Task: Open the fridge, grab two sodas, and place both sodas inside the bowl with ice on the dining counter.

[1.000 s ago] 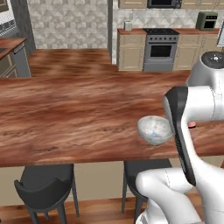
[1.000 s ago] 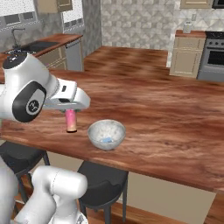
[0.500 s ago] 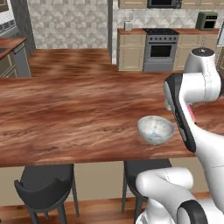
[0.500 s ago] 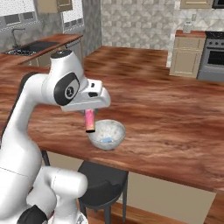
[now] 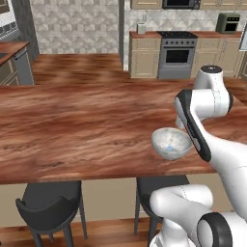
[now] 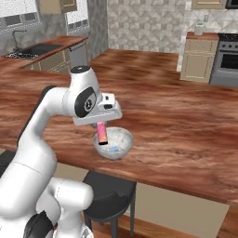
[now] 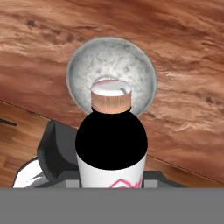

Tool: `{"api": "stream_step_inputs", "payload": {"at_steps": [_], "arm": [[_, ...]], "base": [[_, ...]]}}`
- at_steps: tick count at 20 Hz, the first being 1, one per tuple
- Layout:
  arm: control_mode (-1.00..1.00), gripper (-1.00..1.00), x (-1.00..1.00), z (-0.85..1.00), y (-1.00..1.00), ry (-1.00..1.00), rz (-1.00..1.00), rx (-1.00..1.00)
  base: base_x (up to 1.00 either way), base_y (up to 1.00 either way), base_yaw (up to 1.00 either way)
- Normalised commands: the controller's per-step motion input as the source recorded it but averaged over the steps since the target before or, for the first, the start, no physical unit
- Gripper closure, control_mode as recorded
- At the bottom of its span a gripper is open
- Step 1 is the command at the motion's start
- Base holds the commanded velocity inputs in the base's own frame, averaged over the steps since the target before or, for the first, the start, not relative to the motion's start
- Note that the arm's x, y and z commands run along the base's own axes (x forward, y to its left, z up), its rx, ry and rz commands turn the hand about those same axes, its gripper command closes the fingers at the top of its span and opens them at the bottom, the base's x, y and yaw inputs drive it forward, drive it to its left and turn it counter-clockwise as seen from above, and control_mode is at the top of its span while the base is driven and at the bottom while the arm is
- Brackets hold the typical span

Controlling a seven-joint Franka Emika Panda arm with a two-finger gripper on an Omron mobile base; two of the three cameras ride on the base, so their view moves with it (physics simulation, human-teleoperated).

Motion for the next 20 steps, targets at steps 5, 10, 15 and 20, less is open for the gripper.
{"api": "stream_step_inputs", "payload": {"at_steps": [5,10,15,20], "arm": [[-1.0,1.0,0.45,-0.29,0.01,0.04,0.03,0.0],[-1.0,1.0,0.49,-0.31,0.02,0.11,0.02,0.0],[-1.0,1.0,0.37,-0.43,0.0,0.12,0.01,-0.01],[-1.0,1.0,0.32,-0.39,0.0,0.1,0.0,0.0]], "base": [[0.0,0.0,0.0],[0.0,0.0,0.0],[0.0,0.0,0.0],[0.0,0.0,0.0]]}}
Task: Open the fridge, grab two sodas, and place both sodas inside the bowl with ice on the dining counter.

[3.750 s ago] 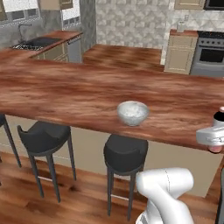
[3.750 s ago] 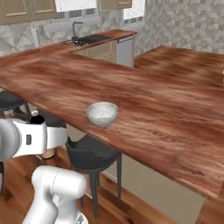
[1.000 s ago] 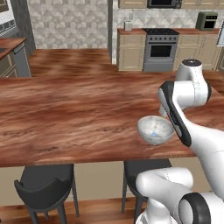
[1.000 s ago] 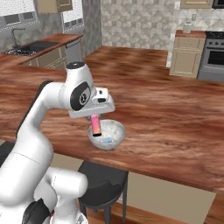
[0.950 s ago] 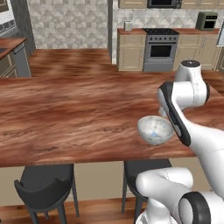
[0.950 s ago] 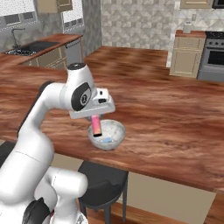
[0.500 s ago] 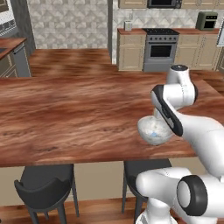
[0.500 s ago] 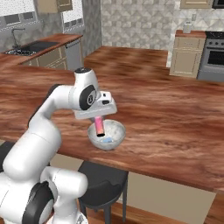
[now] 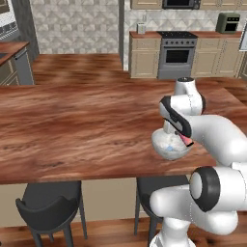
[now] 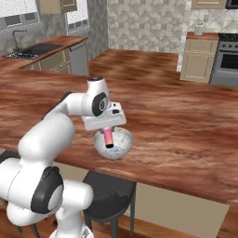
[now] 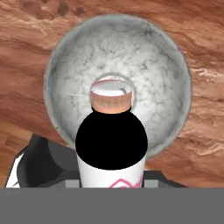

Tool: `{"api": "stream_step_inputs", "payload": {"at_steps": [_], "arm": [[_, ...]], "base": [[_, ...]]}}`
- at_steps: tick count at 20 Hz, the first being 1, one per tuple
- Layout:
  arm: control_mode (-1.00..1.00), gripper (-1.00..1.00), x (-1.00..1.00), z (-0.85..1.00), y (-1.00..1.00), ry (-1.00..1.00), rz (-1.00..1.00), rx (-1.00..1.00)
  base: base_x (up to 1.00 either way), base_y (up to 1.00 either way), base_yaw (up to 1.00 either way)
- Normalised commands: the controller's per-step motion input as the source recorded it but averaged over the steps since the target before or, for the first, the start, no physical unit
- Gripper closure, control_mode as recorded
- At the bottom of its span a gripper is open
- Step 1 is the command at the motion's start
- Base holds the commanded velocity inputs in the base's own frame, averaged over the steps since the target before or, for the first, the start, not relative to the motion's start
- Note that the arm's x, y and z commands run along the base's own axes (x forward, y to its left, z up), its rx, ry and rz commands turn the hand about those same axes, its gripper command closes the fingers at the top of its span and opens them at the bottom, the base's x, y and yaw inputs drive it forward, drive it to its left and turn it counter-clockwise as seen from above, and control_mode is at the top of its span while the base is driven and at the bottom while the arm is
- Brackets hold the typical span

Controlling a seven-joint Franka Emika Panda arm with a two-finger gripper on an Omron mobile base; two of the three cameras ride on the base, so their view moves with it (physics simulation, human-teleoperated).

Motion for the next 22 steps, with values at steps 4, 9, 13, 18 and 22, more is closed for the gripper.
{"api": "stream_step_inputs", "payload": {"at_steps": [4,9,13,18,22], "arm": [[-1.0,1.0,0.33,-0.36,0.0,0.09,0.0,0.0],[-1.0,1.0,0.36,-0.37,0.0,0.11,0.01,0.0],[-1.0,1.0,0.27,-0.33,0.0,0.11,0.02,-0.01],[-1.0,1.0,0.02,-0.21,0.0,0.1,0.0,-0.01],[-1.0,1.0,0.24,-0.18,0.0,0.12,0.0,-0.03]], "base": [[0.0,0.0,0.0],[0.0,0.0,0.0],[0.0,0.0,0.0],[0.0,0.0,0.0],[0.0,0.0,0.0]]}}
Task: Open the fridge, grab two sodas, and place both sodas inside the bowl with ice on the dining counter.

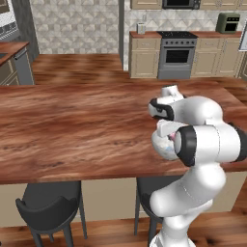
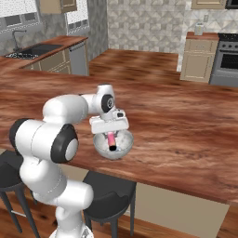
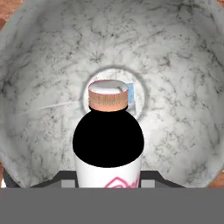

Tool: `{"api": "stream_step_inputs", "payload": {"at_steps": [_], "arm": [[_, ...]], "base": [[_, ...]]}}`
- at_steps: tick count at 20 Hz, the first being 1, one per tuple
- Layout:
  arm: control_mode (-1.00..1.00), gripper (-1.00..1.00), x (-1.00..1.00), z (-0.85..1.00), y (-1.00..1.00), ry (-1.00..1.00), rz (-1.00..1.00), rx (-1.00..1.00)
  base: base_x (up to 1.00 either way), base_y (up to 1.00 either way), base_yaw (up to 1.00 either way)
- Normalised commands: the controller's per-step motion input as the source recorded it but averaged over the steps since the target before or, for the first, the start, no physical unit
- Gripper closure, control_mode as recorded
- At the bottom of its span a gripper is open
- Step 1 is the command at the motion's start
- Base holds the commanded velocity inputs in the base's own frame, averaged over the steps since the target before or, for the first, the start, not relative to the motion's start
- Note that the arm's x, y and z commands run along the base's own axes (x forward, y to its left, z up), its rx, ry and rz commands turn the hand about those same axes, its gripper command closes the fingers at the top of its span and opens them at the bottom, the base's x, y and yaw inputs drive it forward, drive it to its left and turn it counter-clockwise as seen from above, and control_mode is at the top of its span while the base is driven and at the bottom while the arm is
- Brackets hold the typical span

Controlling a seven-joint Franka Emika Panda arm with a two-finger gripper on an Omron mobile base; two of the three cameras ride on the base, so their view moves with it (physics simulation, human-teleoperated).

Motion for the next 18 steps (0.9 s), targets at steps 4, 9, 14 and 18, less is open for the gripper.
{"api": "stream_step_inputs", "payload": {"at_steps": [4,9,14,18], "arm": [[-1.0,1.0,0.31,-0.21,0.1,0.08,0.0,0.0],[-1.0,1.0,0.37,-0.12,0.02,0.02,0.04,0.0],[-1.0,1.0,0.24,-0.23,0.0,0.0,0.03,0.02],[-1.0,1.0,0.02,-0.27,0.0,-0.01,0.0,0.06]], "base": [[0.0,0.0,0.0],[0.0,0.0,0.0],[0.0,0.0,0.0],[0.0,0.0,0.0]]}}
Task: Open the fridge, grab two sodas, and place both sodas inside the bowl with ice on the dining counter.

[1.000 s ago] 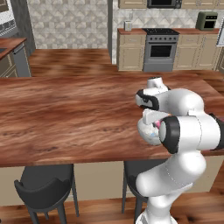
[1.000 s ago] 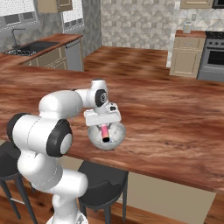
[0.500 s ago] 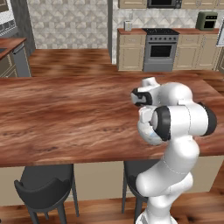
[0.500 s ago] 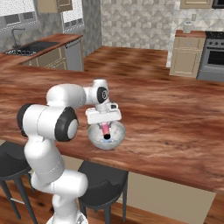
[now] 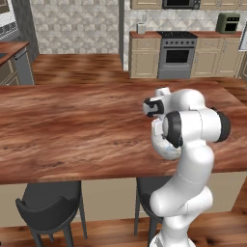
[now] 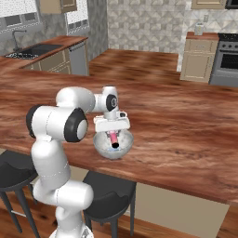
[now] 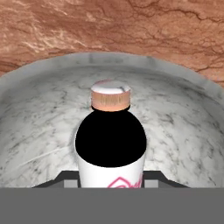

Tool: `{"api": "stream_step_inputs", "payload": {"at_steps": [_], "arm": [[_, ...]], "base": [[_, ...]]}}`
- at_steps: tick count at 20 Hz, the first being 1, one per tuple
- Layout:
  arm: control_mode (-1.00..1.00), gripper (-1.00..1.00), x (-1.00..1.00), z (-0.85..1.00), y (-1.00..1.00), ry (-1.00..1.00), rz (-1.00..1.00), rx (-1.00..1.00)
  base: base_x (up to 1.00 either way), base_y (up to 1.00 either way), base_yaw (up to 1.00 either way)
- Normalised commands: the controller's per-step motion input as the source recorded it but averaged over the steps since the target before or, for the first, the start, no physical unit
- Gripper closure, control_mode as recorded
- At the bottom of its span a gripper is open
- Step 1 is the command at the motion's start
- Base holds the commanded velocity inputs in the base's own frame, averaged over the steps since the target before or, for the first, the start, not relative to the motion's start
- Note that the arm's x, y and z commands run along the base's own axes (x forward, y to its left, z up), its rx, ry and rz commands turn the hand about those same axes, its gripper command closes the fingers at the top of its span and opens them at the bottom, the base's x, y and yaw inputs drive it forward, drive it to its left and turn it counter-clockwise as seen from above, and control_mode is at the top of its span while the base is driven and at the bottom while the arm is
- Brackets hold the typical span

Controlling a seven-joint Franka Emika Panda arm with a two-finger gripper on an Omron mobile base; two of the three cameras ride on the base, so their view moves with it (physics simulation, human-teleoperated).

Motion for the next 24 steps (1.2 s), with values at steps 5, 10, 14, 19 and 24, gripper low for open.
{"api": "stream_step_inputs", "payload": {"at_steps": [5,10,14,19,24], "arm": [[-1.0,1.0,0.0,-0.22,0.0,-0.03,0.0,0.08],[-1.0,-1.0,0.0,-0.17,-0.01,-0.06,0.0,0.07],[-1.0,-1.0,-0.13,0.0,-0.19,-0.12,0.0,0.07],[-1.0,-1.0,-0.19,0.22,-0.1,-0.05,-0.02,0.02],[-1.0,-1.0,-0.16,0.47,0.01,-0.01,-0.06,0.0]], "base": [[0.0,0.0,0.0],[0.0,0.0,0.0],[0.0,0.0,0.0],[0.0,0.0,0.0],[0.0,0.0,0.0]]}}
